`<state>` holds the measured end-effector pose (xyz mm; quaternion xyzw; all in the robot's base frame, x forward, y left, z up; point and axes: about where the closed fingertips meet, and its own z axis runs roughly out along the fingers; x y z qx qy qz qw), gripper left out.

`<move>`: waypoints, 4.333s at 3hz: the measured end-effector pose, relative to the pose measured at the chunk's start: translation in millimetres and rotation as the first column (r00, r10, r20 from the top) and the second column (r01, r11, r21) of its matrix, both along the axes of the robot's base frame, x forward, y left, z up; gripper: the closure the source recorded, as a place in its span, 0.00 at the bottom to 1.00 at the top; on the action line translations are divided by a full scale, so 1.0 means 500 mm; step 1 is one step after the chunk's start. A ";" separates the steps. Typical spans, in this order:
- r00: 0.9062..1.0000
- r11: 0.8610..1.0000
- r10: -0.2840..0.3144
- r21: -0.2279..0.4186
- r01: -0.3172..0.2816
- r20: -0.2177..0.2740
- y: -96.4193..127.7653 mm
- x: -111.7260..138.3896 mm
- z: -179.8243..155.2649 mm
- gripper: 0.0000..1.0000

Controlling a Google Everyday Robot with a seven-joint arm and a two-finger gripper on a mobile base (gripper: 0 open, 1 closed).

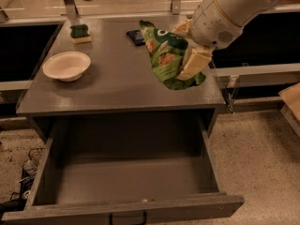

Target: Place green rice chip bag into top drawer

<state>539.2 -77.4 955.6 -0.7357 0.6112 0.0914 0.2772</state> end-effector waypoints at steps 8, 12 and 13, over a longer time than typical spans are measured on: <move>0.997 0.995 0.004 0.096 0.004 -0.079 -0.012 -0.249 -0.187 1.00; 0.978 0.996 0.053 0.079 -0.038 -0.204 0.112 -0.284 -0.354 1.00; 0.982 1.000 -0.012 -0.022 0.008 -0.188 0.125 -0.289 -0.392 1.00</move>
Offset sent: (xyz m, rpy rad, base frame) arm -0.0102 0.0055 -0.0075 0.0730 -0.0485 -0.0308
